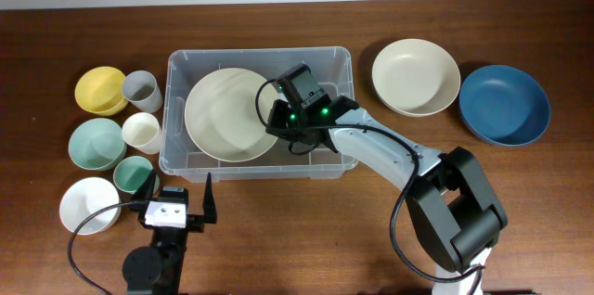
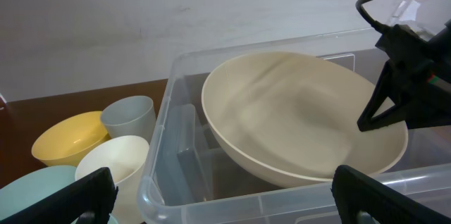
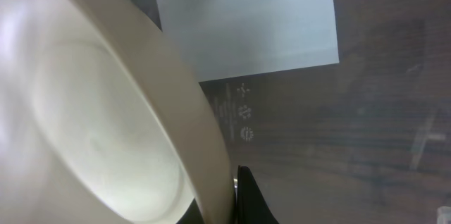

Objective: Pack container
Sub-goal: 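Lower the cream plate into the container and open the right gripper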

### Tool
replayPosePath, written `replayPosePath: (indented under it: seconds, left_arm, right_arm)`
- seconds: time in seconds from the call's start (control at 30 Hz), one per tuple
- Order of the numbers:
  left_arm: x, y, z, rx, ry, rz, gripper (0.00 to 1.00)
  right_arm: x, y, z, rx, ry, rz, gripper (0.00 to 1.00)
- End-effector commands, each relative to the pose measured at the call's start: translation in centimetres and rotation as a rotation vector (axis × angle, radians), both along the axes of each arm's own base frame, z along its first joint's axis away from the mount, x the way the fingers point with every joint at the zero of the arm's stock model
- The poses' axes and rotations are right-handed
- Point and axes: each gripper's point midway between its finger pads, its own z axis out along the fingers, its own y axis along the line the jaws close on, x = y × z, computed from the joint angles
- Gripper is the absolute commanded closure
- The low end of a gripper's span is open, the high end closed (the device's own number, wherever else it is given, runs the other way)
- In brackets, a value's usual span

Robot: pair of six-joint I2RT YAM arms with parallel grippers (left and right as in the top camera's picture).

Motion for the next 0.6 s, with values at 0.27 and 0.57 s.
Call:
replayPosePath:
  seconds: [0.27,0.57]
  left_arm:
    - [0.0,0.2,-0.1,0.013,0.001,0.008,0.00]
    - [0.0,0.2,-0.1,0.013,0.001,0.008,0.00]
  right_arm:
    - [-0.5,1.8,0.4,0.020,-0.003,0.034,0.96]
    - [-1.3,2.3,-0.2,0.011,0.014,0.045,0.96]
